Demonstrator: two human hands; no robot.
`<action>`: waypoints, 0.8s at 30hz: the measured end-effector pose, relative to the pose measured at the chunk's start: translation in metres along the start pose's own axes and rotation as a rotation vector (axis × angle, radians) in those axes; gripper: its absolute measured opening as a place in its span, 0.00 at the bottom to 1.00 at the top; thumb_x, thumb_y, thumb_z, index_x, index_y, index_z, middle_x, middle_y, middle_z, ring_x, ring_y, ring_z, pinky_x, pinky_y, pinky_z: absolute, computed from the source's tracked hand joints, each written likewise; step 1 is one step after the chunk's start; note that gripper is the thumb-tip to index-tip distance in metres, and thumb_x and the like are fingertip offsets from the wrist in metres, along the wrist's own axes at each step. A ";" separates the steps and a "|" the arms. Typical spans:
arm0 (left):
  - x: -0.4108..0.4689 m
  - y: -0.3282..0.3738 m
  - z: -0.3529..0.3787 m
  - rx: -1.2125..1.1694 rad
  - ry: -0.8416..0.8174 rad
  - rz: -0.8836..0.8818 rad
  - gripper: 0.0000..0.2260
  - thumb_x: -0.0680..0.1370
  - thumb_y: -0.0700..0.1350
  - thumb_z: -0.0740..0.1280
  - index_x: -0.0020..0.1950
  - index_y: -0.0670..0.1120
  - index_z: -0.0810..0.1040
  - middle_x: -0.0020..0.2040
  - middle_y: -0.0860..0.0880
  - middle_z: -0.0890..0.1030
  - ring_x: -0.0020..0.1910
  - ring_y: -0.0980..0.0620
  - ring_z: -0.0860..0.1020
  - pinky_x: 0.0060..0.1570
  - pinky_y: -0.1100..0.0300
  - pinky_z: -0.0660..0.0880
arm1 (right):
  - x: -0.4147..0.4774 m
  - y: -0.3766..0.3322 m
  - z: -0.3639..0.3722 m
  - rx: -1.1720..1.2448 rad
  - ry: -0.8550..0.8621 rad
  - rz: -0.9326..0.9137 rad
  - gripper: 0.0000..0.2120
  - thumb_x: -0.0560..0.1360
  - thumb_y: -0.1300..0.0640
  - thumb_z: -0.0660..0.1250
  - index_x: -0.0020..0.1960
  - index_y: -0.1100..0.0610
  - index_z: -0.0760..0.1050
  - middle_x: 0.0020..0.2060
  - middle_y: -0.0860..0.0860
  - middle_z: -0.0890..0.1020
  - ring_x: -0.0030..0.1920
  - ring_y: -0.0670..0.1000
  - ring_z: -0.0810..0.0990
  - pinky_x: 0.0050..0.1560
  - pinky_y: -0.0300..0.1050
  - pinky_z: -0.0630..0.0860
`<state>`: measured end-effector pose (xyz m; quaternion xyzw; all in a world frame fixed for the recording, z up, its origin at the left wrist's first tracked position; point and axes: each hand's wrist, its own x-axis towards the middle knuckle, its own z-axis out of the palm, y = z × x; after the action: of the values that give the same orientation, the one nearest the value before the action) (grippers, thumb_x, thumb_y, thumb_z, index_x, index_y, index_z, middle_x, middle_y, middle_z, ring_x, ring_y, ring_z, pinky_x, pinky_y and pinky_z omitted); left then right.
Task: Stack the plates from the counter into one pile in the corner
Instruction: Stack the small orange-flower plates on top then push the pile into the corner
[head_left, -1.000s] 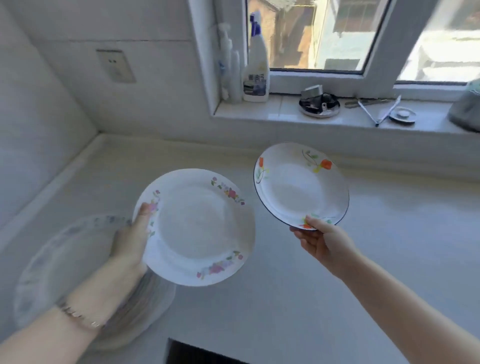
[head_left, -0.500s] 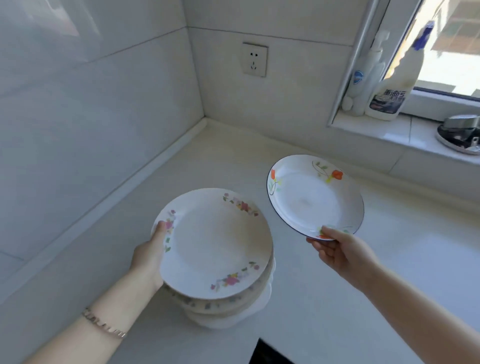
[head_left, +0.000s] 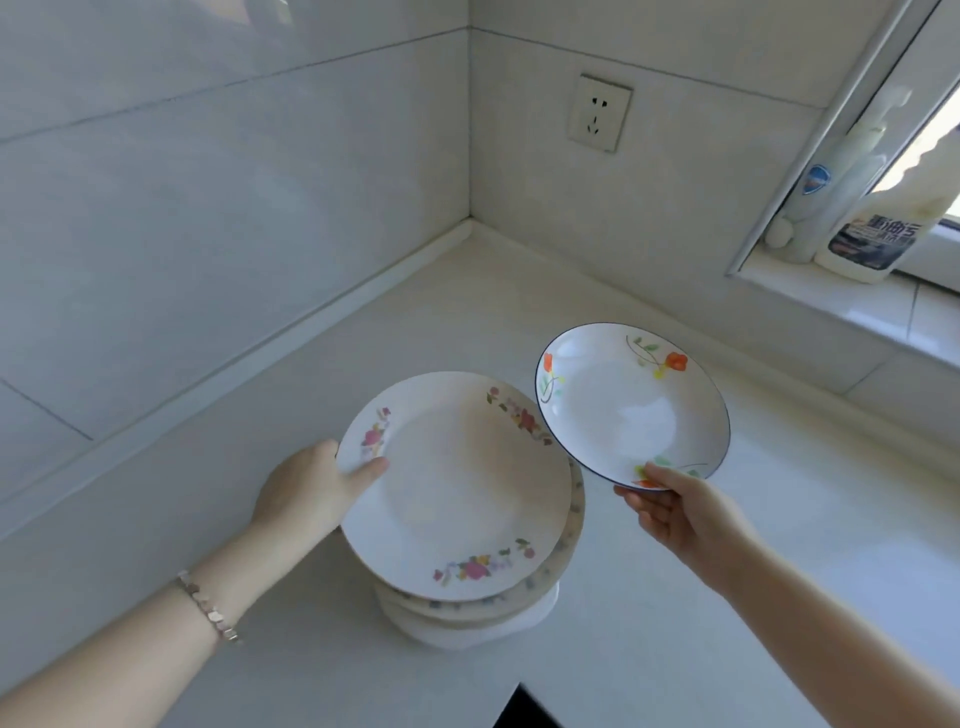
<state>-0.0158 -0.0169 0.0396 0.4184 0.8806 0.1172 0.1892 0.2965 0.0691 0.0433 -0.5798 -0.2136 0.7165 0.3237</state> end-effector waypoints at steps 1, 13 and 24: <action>-0.001 -0.002 -0.001 0.088 0.008 0.027 0.22 0.72 0.64 0.63 0.42 0.44 0.75 0.40 0.46 0.81 0.42 0.44 0.81 0.38 0.57 0.72 | 0.001 -0.001 0.001 0.002 -0.001 0.003 0.07 0.78 0.61 0.60 0.42 0.61 0.73 0.24 0.54 0.83 0.20 0.44 0.79 0.20 0.31 0.73; -0.008 0.002 0.006 0.241 -0.037 0.072 0.27 0.75 0.66 0.55 0.63 0.47 0.68 0.59 0.43 0.77 0.59 0.42 0.76 0.50 0.54 0.72 | -0.005 -0.004 -0.003 -0.094 -0.057 -0.041 0.08 0.78 0.61 0.60 0.43 0.61 0.74 0.25 0.53 0.83 0.21 0.43 0.79 0.22 0.31 0.73; -0.026 0.019 0.034 -1.029 0.013 -0.183 0.18 0.82 0.43 0.55 0.72 0.49 0.67 0.66 0.48 0.75 0.56 0.53 0.73 0.56 0.61 0.67 | -0.029 0.007 0.033 -0.492 -0.204 0.057 0.11 0.75 0.63 0.63 0.35 0.63 0.76 0.24 0.55 0.81 0.20 0.48 0.79 0.21 0.36 0.73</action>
<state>0.0271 -0.0237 0.0218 0.1918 0.7434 0.5202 0.3742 0.2665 0.0463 0.0665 -0.5717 -0.3963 0.7067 0.1295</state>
